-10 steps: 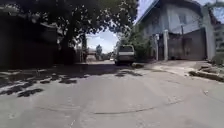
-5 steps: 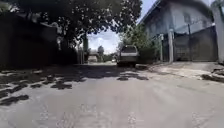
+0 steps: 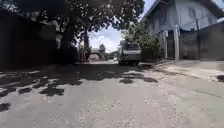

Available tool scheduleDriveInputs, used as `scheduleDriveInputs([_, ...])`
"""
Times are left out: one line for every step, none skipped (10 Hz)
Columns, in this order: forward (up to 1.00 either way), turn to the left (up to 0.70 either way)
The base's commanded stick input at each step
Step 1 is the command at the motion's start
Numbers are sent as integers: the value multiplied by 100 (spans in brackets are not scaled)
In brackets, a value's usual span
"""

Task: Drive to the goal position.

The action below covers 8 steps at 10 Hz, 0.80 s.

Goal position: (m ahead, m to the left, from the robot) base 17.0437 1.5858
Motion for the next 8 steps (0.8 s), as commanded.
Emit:
scheduleDriveInputs([100,0])
scheduleDriveInputs([100,0])
scheduleDriveInputs([100,0])
scheduleDriveInputs([100,-8])
scheduleDriveInputs([100,-31])
scheduleDriveInputs([100,-37])
scheduleDriveInputs([100,-20])
scheduleDriveInputs([100,-1])
